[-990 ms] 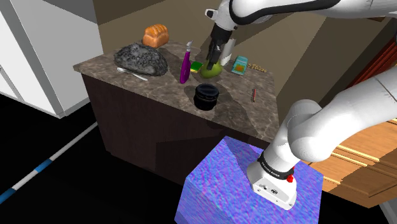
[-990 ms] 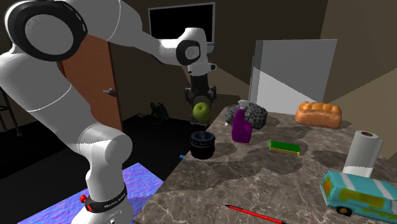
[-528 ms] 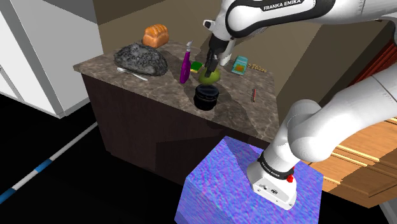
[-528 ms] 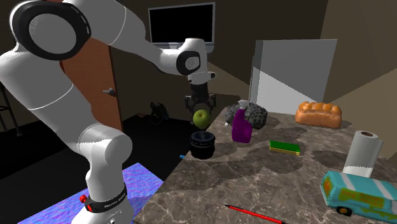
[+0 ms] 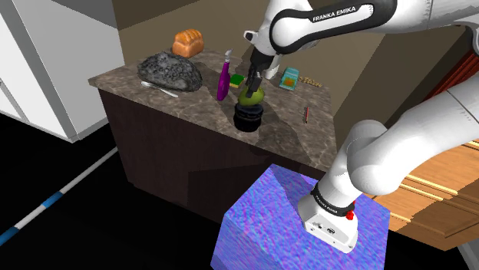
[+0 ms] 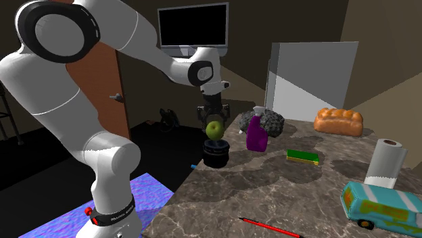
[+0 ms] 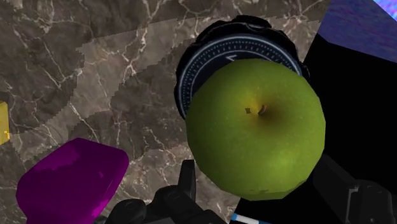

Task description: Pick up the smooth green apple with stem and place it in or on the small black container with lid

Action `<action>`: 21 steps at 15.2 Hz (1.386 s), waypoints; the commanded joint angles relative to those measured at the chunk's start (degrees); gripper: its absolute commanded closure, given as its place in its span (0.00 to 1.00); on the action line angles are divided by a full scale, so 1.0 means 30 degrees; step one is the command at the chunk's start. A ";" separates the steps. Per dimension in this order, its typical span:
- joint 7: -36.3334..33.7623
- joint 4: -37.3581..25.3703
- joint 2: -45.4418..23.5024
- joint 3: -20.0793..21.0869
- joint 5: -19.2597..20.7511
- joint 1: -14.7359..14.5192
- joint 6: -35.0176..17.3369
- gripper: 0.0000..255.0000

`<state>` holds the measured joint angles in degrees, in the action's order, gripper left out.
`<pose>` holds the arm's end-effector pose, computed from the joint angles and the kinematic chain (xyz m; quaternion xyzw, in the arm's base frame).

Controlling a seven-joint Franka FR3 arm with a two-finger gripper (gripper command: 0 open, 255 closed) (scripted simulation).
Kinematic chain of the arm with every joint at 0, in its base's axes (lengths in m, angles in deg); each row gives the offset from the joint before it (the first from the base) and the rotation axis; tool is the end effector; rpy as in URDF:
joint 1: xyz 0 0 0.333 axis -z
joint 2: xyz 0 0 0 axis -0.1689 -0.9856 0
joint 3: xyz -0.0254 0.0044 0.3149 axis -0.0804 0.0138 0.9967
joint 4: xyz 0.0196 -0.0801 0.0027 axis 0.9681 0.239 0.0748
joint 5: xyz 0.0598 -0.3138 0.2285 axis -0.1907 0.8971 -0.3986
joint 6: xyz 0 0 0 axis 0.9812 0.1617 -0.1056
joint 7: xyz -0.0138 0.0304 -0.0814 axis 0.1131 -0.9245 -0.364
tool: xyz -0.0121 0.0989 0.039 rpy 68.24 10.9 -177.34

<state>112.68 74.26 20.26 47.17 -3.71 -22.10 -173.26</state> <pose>0.4252 -0.0595 0.4494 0.9387 0.3342 0.0822 0.0192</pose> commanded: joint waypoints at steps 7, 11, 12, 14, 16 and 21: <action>0.0003 0.0088 -0.0062 -0.0002 -0.0017 -0.0023 0.0003 0.00; -0.0086 -0.0628 0.0691 0.0218 0.0048 0.0048 0.1466 0.00; -0.0118 -0.1026 0.1000 0.0320 0.0058 0.0069 0.2171 0.00; -0.0137 -0.1357 0.1221 0.0399 0.0059 0.0084 0.2720 0.00; -0.0137 -0.1357 0.1221 0.0400 0.0059 0.0085 0.2720 0.00; -0.0137 -0.1357 0.1220 0.0400 0.0058 0.0085 0.2720 0.00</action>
